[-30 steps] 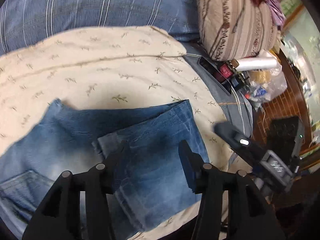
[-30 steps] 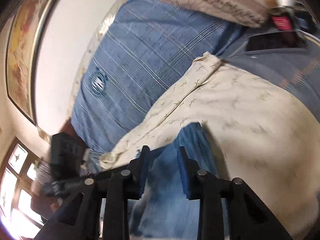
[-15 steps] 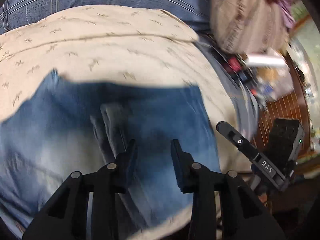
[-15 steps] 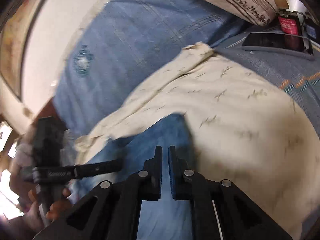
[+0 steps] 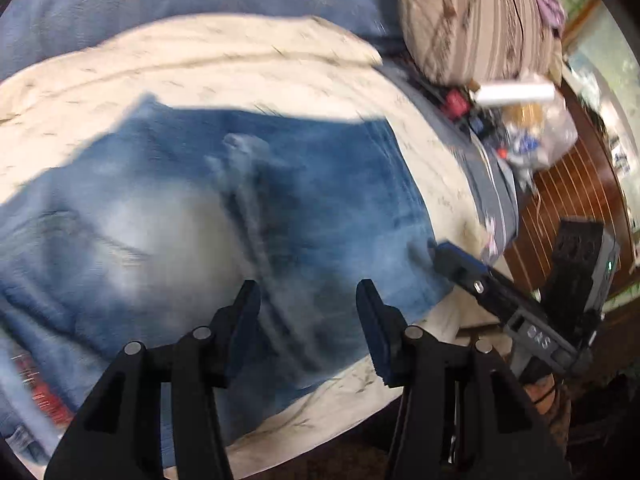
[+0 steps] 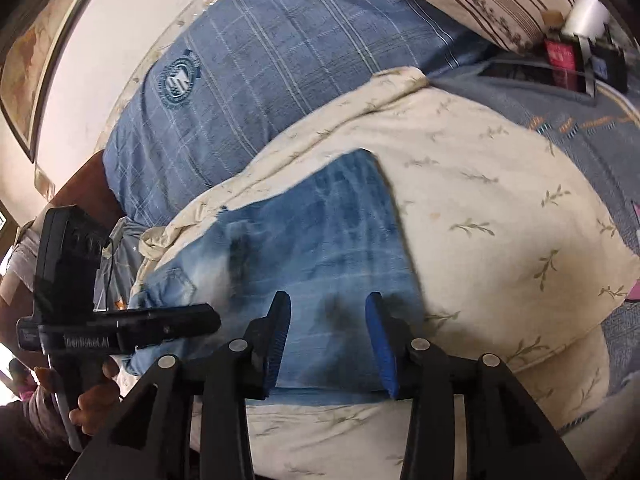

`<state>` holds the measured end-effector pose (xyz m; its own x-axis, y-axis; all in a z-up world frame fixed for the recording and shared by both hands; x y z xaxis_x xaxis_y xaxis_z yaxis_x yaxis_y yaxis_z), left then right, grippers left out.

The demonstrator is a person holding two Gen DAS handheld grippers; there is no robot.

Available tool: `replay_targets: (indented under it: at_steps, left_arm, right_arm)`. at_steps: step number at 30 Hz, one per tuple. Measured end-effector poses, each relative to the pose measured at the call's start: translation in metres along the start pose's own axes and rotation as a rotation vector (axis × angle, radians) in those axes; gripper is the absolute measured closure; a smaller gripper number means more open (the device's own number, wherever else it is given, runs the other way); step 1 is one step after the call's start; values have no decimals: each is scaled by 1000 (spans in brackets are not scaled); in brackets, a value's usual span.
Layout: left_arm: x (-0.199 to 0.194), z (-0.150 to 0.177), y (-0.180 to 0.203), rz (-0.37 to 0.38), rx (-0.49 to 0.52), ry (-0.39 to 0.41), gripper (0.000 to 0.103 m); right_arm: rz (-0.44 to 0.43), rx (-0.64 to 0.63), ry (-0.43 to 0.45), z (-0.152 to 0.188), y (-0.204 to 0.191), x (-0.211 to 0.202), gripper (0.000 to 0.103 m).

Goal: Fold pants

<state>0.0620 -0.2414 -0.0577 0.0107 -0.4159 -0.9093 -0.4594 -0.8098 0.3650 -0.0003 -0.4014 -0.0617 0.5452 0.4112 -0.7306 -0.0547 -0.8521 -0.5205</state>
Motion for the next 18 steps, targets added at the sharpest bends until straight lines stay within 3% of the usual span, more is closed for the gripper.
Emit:
replay_targets:
  at_steps: [7, 18]
  left_arm:
    - [-55, 12, -65, -80, -116, 141, 53]
    - [-116, 50, -180, -181, -326, 290, 43]
  right_arm:
    - [11, -115, -31, 3, -72, 14, 42]
    - [106, -500, -165, 40, -219, 80, 28]
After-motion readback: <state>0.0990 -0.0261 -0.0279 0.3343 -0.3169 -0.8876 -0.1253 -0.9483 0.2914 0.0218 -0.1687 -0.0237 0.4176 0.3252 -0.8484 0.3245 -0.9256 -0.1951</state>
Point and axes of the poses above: each gripper's, at about its wrist camera, not at the fingertips, and x roughly the way its jaws point, y to its right, z to its underside, the point moved 8 cm from there along x, roughly the way its jaws point, and after that the axes turned 13 degrees about -y, right-handed, at the moved point
